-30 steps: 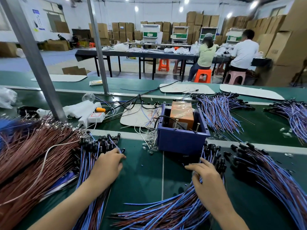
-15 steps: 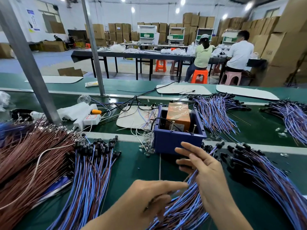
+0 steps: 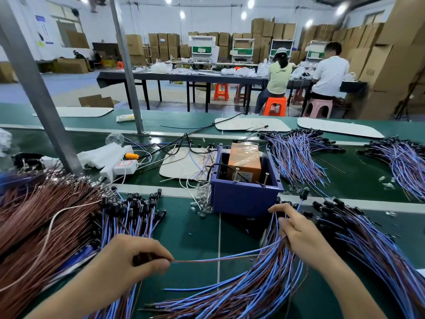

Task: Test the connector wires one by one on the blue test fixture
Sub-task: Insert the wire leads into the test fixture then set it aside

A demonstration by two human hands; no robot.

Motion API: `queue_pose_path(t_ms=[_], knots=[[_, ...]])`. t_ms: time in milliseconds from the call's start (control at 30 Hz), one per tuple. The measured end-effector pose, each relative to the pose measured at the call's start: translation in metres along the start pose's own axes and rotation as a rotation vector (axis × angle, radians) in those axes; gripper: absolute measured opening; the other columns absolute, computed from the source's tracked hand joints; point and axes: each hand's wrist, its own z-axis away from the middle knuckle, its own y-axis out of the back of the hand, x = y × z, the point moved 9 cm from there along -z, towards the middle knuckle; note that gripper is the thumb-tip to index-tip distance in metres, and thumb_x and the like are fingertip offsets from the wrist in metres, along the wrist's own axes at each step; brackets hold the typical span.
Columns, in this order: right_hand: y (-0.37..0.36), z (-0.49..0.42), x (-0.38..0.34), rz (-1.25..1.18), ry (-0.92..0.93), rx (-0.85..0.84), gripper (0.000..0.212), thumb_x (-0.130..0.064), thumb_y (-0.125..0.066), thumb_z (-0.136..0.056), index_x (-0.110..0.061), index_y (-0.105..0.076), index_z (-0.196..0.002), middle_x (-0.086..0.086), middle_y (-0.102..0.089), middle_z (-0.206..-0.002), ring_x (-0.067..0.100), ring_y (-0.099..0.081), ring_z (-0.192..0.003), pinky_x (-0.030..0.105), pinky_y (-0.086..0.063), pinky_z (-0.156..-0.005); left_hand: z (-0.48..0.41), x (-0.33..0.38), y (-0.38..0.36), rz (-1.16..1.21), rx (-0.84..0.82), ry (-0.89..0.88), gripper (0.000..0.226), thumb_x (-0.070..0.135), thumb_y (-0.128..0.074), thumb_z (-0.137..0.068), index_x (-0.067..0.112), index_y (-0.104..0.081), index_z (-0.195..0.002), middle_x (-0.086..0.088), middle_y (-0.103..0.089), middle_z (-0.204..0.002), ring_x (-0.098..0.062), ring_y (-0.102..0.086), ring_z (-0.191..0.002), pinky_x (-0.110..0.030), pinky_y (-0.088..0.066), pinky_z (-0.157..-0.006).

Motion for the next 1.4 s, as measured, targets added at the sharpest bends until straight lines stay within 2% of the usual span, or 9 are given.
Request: queue_pose_path(t_ms=[100, 200, 333, 367, 467, 633, 800, 1000, 1400], knots=[[0.002, 0.007, -0.003, 0.324, -0.121, 0.005, 0.05, -0.05, -0.034, -0.099, -0.042, -0.02, -0.146, 0.002, -0.05, -0.058, 0.019, -0.045, -0.049, 0.03, -0.038, -0.052, -0.004, 0.006, -0.001, -0.022, 0.042, -0.022, 0.006, 0.031, -0.073, -0.076, 0.036, -0.075, -0.076, 0.023, -0.068, -0.07, 0.004, -0.062, -0.067, -0.006, -0.042, -0.061], [-0.003, 0.025, -0.046, 0.494, 0.026, 0.137, 0.062, -0.069, -0.036, -0.087, -0.047, -0.024, -0.143, -0.004, -0.061, -0.078, 0.019, -0.062, -0.076, 0.03, -0.05, -0.074, -0.012, 0.021, -0.007, -0.08, 0.083, -0.109, 0.01, 0.019, -0.079, -0.076, 0.028, -0.077, -0.077, 0.027, -0.068, -0.074, 0.007, -0.063, -0.07, -0.005, -0.042, -0.064], [-0.063, 0.044, -0.107, 0.059, 0.364, -0.069, 0.026, -0.039, -0.058, -0.092, -0.035, -0.064, -0.117, -0.027, -0.057, -0.095, -0.007, -0.054, -0.082, 0.016, -0.045, -0.081, -0.033, 0.057, -0.009, -0.136, 0.17, -0.266, 0.005, 0.025, -0.079, -0.074, 0.026, -0.075, -0.078, 0.019, -0.069, -0.074, 0.007, -0.061, -0.066, -0.005, -0.041, -0.062], [-0.068, 0.045, -0.111, -0.072, 0.37, -0.083, 0.018, -0.027, -0.061, -0.093, -0.035, -0.068, -0.107, -0.024, -0.061, -0.089, -0.004, -0.057, -0.074, 0.019, -0.051, -0.075, -0.038, 0.064, -0.008, -0.133, 0.209, -0.288, 0.006, 0.026, -0.078, -0.073, 0.024, -0.075, -0.078, 0.017, -0.069, -0.074, 0.007, -0.061, -0.065, -0.005, -0.041, -0.062], [-0.057, 0.039, -0.103, -0.35, 0.312, 0.042, 0.028, -0.01, -0.063, -0.091, -0.038, -0.068, -0.088, -0.009, -0.07, -0.074, 0.005, -0.063, -0.064, 0.025, -0.056, -0.059, -0.052, 0.065, -0.005, 0.0, 0.313, -0.228, 0.014, 0.014, -0.081, -0.073, 0.026, -0.073, -0.076, 0.016, -0.069, -0.071, 0.005, -0.061, -0.063, -0.006, -0.042, -0.062], [-0.046, 0.03, -0.081, -0.603, 0.213, 0.166, 0.019, -0.006, -0.065, -0.088, -0.022, -0.074, -0.084, 0.002, -0.073, -0.073, 0.018, -0.07, -0.069, 0.025, -0.057, -0.059, -0.074, 0.043, -0.025, 0.532, 0.379, 0.005, 0.031, 0.005, -0.076, -0.075, 0.026, -0.065, -0.095, -0.003, -0.07, -0.066, -0.011, -0.062, -0.055, -0.021, -0.052, -0.059], [-0.043, 0.021, -0.057, -0.76, 0.119, 0.269, 0.015, -0.003, -0.061, -0.091, -0.013, -0.07, -0.083, 0.007, -0.073, -0.073, 0.022, -0.072, -0.068, 0.025, -0.056, -0.056, -0.093, 0.041, -0.06, 0.747, 0.368, 0.082, 0.013, 0.003, -0.07, -0.082, 0.014, -0.07, -0.075, 0.003, -0.066, -0.059, -0.004, -0.058, -0.053, -0.014, -0.046, -0.05], [-0.027, 0.005, -0.007, -0.914, -0.083, 0.584, 0.014, 0.001, -0.054, -0.094, -0.013, -0.052, -0.094, 0.014, -0.067, -0.075, 0.024, -0.069, -0.057, 0.027, -0.053, -0.047, -0.13, 0.029, -0.066, 0.772, 0.3, 0.197, 0.013, 0.009, -0.058, -0.093, 0.009, -0.059, -0.08, -0.001, -0.066, -0.059, -0.006, -0.034, -0.035, -0.016, -0.029, -0.036], [-0.025, -0.021, 0.006, -0.902, -0.114, 0.656, 0.016, -0.002, -0.054, -0.095, -0.013, -0.064, -0.096, 0.008, -0.067, -0.074, 0.015, -0.066, -0.051, 0.025, -0.054, -0.05, -0.164, -0.004, -0.066, 0.54, 0.287, 0.297, 0.016, 0.011, -0.062, -0.09, 0.01, -0.067, -0.075, -0.004, -0.067, -0.063, -0.006, -0.038, -0.035, -0.017, -0.035, -0.037]])
